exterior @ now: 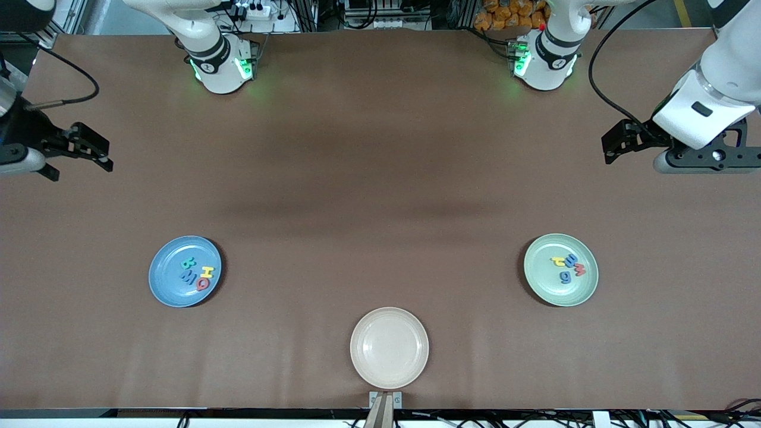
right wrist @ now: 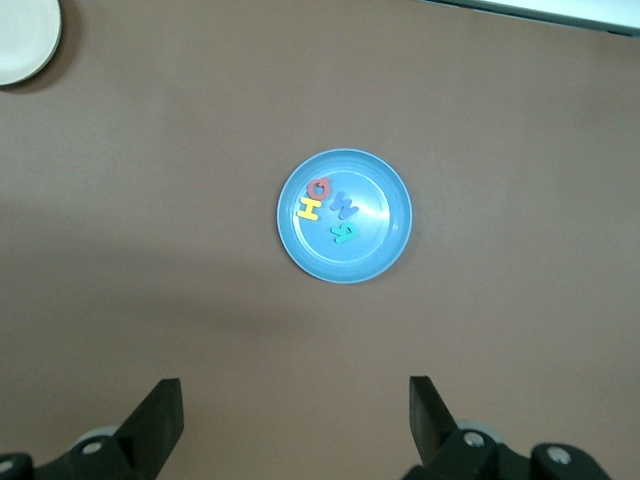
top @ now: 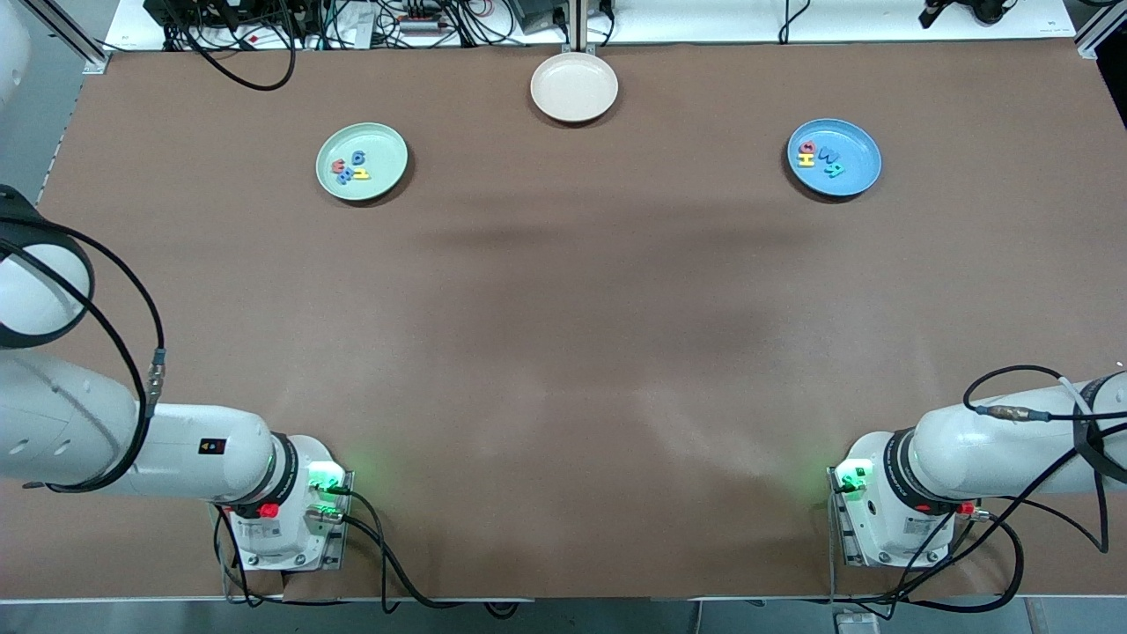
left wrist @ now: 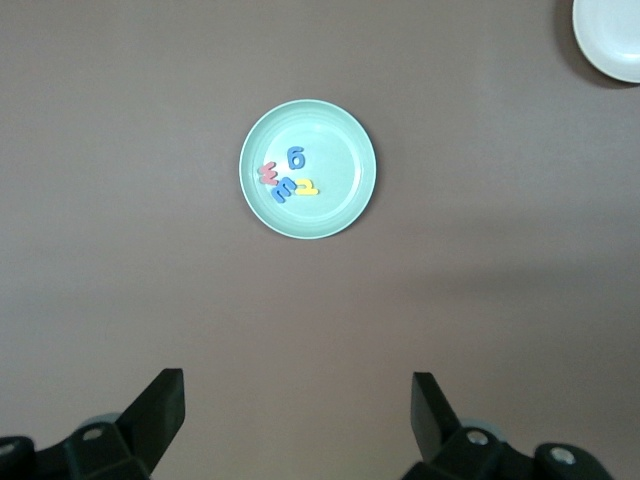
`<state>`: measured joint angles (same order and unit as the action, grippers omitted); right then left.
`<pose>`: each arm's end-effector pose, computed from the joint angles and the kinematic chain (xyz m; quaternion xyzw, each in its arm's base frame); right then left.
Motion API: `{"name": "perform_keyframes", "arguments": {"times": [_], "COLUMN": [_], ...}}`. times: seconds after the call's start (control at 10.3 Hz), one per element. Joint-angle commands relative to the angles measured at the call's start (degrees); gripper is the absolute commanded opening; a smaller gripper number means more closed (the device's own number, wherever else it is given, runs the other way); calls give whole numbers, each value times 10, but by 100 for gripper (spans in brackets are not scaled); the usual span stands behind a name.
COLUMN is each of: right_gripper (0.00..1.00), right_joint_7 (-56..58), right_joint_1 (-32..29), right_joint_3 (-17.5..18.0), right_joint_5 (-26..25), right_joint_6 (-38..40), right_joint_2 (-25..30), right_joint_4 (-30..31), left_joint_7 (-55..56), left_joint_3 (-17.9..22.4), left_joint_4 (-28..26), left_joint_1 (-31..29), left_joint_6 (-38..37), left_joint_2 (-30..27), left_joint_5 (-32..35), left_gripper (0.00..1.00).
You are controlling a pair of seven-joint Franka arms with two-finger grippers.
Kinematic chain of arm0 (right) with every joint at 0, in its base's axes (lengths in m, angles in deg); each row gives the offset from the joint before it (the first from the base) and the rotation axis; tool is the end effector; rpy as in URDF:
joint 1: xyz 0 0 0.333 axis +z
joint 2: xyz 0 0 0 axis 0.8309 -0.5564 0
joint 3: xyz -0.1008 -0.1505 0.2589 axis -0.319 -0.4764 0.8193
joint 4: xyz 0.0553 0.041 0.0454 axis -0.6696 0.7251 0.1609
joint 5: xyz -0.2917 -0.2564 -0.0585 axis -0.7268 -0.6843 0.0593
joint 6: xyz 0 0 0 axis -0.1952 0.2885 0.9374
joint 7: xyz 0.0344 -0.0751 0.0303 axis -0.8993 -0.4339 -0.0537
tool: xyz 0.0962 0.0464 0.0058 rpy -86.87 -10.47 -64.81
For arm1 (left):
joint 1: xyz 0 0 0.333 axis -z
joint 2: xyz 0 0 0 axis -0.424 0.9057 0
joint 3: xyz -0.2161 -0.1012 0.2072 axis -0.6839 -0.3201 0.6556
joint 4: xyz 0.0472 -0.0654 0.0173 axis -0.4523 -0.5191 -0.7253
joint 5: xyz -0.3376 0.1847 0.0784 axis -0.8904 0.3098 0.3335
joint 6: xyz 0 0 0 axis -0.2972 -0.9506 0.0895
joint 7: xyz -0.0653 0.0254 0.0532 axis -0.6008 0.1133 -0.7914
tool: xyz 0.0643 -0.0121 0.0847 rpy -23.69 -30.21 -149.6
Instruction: Sort uppercase to blue plate, lowercase to green plate
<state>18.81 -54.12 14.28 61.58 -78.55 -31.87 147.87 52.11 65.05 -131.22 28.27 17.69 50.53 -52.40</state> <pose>0.5492 0.0017 0.6228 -0.9958 -0.0793 -0.0453 0.0058 0.5518 -0.1094 0.6267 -0.9993 0.0250 -0.0085 0.0260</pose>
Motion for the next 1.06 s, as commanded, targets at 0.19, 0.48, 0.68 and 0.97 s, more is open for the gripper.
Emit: {"name": "perform_keyframes", "arguments": {"times": [0.19, 0.48, 0.68, 0.97], "right_gripper": [100, 100, 100, 100], "right_joint_7": [-58, -89, -85, -82], "right_joint_1": [-21, -21, -22, -22], "right_joint_3": [-1, 0, -1, -4], "right_joint_5": [-3, -4, -7, -8], "right_joint_6": [74, 80, 79, 79], "right_joint_2": [-4, -2, -3, -3], "right_joint_4": [-79, -80, -80, -80], "left_joint_7": [-10, -9, -7, -8], "left_joint_3": [17, 32, 31, 33], "left_joint_4": [6, 11, 14, 16], "left_joint_1": [-10, -8, -5, -8], "left_joint_6": [-15, -19, -21, -22], "left_joint_2": [-9, -9, -13, -16], "left_joint_5": [-48, -54, -42, -40], "left_gripper": [100, 100, 100, 100]}}
